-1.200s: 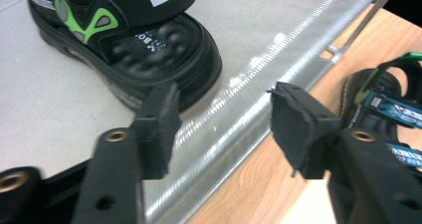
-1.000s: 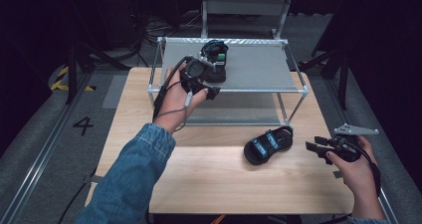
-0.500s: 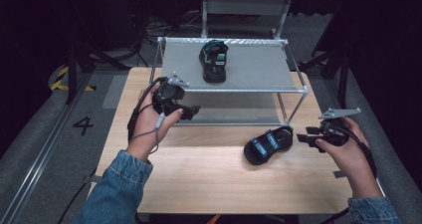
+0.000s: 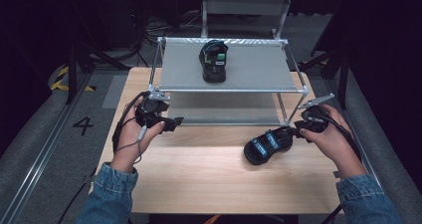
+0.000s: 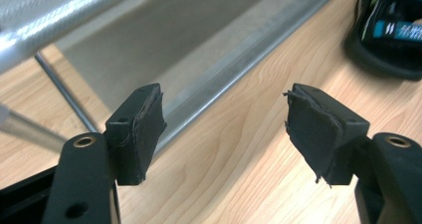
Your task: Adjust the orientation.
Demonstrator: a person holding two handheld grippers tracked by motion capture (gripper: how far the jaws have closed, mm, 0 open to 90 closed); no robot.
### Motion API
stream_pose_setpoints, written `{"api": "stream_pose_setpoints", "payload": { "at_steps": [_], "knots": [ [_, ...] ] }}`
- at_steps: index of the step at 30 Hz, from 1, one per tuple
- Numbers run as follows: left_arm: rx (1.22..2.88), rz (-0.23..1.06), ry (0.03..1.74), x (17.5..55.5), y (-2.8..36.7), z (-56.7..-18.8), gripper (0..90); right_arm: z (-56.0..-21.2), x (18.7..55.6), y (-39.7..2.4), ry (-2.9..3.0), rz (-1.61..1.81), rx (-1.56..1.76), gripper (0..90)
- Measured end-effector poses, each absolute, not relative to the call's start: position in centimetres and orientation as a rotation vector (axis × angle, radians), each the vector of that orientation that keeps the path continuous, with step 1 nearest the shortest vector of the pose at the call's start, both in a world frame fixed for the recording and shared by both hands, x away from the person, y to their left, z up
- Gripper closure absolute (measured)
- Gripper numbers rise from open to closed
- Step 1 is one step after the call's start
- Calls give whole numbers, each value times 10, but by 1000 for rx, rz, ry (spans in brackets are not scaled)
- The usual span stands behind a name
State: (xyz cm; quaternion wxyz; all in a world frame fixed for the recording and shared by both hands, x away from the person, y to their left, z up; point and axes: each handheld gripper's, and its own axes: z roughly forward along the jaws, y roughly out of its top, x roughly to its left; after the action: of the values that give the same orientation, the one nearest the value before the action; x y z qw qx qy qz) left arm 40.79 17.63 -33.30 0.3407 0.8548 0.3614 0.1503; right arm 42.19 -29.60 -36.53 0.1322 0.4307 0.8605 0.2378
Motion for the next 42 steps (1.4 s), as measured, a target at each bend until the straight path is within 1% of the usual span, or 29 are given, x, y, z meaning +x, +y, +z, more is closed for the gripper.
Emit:
{"api": "stream_pose_setpoints", "payload": {
  "at_steps": [3,5,7,10,14,18,26,28,37,42],
  "knots": [
    [2232,382,958,410,184,-336,305,-370,427,-289,2500,641,1251,572],
    [2248,391,968,411,188,-338,304,-374,430,-285,2508,596,1250,616],
    [2240,383,972,411,191,-339,302,-374,432,-282,2504,565,1240,692],
    [2234,382,978,411,195,-340,304,-371,434,-280,2492,503,1230,845],
    [2244,398,996,413,201,-342,307,-366,432,-276,2502,461,1228,869],
    [2241,374,994,413,200,-344,307,-355,421,-271,2514,456,1225,873],
    [2245,351,964,415,196,-342,302,-335,377,-264,2536,481,1287,873],
    [2253,350,963,416,194,-343,290,-334,367,-263,2546,485,1277,873],
    [2263,334,945,421,186,-344,288,-340,331,-259,2641,498,1315,870],
    [2273,324,939,423,183,-347,288,-347,320,-256,2706,526,1339,866]
  ]
}}
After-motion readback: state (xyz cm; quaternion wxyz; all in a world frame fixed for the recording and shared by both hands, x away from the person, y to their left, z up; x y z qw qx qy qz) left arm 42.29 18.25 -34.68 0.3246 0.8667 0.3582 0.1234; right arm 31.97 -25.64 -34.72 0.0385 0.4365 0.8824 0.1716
